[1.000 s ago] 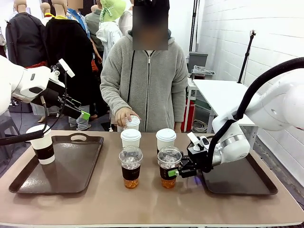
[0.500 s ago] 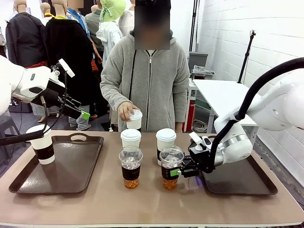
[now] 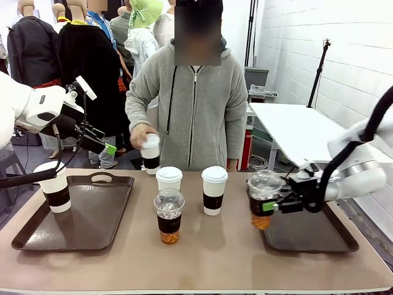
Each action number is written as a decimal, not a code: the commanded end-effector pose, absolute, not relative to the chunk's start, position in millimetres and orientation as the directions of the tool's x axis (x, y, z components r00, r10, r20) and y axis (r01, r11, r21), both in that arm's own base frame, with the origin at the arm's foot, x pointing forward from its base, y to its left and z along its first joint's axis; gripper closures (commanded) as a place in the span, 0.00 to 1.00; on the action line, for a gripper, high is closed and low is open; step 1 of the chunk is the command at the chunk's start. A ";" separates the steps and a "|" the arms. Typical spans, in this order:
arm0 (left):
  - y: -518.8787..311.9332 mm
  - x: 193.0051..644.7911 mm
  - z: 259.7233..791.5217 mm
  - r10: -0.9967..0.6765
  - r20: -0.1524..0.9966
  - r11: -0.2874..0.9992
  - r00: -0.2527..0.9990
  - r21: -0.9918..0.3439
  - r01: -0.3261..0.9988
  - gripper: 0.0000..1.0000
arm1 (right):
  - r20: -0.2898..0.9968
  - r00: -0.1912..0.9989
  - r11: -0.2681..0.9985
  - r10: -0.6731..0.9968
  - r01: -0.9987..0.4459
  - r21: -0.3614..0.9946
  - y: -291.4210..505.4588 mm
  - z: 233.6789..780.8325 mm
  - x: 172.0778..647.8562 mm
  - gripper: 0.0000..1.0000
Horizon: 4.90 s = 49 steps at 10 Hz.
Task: Distribute the coffee onto the tray.
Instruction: Pick up one iced Americano and place it on the right Handle tray.
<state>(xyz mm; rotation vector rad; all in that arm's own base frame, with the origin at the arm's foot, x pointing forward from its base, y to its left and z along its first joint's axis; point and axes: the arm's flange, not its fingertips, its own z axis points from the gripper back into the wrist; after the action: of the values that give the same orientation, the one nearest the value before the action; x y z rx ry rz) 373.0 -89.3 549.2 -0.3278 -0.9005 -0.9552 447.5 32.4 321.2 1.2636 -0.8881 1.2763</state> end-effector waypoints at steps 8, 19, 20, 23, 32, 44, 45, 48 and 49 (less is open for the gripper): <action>-86.9 375.3 546.5 -0.560 0.788 0.556 0.256 0.128 0.822 0.00 | 0.968 0.156 -0.056 0.197 -0.984 0.169 -24.9 329.1 468.0 0.32; -86.9 375.3 546.5 -0.560 0.788 0.556 0.256 0.128 0.822 0.00 | 0.979 0.121 0.025 0.161 -0.993 0.119 -59.6 291.4 588.5 0.32; -86.9 375.3 546.5 -0.560 0.788 0.556 0.256 0.128 0.822 0.00 | 0.983 0.111 0.043 0.147 -0.993 0.106 -61.6 286.1 596.1 0.32; -86.9 375.3 546.5 -0.560 0.788 0.556 0.256 0.128 0.822 0.00 | 0.983 0.122 0.048 0.134 -0.992 0.117 -60.8 274.1 613.1 0.32; -86.9 375.3 546.5 -0.560 0.788 0.556 0.256 0.128 0.822 0.00 | 0.981 0.130 0.069 0.142 -0.990 0.121 -58.6 246.0 618.4 0.32; -86.9 375.3 546.5 -0.560 0.788 0.556 0.256 0.128 0.822 0.00 | 0.959 0.245 0.204 0.139 -0.955 0.215 -108.4 239.8 543.7 0.00; -86.9 375.3 546.5 -0.560 0.788 0.556 0.256 0.128 0.822 0.00 | 0.962 0.242 0.218 0.129 -0.953 0.210 -111.7 238.9 535.3 0.00; -86.9 375.3 546.5 -0.560 0.788 0.556 0.256 0.128 0.822 0.00 | 0.967 0.235 0.250 0.103 -0.946 0.204 -110.1 241.5 515.9 0.00; -86.9 375.3 546.5 -0.560 0.788 0.556 0.256 0.128 0.822 0.00 | 0.959 0.257 0.200 0.122 -0.952 0.229 -118.4 235.7 530.7 0.00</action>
<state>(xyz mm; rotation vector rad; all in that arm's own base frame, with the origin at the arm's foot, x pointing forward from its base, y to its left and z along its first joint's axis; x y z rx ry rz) 372.8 -90.0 549.3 -0.3355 -0.9003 -0.9485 523.2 -116.6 237.5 1.0763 -1.0152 0.9572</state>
